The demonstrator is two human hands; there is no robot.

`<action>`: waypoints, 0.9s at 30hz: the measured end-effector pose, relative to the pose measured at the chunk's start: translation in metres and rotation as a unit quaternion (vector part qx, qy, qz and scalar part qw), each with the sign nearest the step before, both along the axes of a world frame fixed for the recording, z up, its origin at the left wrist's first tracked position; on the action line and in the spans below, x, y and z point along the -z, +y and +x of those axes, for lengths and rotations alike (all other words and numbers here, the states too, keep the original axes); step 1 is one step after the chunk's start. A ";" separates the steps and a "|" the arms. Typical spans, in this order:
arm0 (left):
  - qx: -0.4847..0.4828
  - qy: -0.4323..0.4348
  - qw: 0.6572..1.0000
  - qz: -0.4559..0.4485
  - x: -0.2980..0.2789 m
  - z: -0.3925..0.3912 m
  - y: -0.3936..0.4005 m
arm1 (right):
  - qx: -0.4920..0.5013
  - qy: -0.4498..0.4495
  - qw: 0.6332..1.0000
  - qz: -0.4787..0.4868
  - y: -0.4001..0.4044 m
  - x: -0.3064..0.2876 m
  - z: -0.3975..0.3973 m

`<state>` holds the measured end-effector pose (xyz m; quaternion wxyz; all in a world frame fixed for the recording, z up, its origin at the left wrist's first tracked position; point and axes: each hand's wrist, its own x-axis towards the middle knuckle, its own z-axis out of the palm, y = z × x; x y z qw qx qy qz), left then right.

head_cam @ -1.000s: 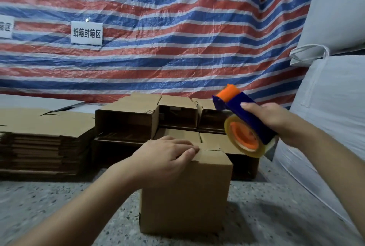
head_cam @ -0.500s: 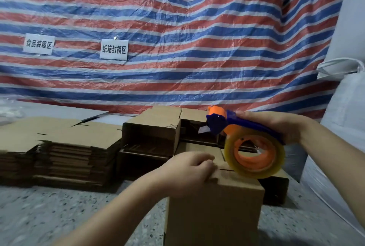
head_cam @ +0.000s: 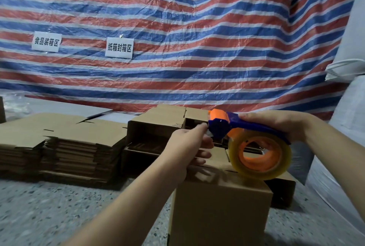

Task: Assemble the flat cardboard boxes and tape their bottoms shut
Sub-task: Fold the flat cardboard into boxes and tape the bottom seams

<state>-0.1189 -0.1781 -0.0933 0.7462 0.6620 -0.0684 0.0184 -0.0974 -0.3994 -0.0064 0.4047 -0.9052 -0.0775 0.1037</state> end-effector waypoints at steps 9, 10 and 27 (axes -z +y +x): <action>-0.091 -0.057 0.994 0.031 0.006 0.004 0.019 | -0.038 0.000 0.995 -0.089 0.015 -0.009 0.005; -0.094 -0.049 0.994 0.028 0.007 0.003 0.021 | -0.037 0.007 0.995 -0.092 0.017 -0.011 0.007; -0.116 0.058 0.989 -0.066 0.056 0.025 0.062 | 0.006 0.023 0.994 -0.108 0.022 -0.010 0.009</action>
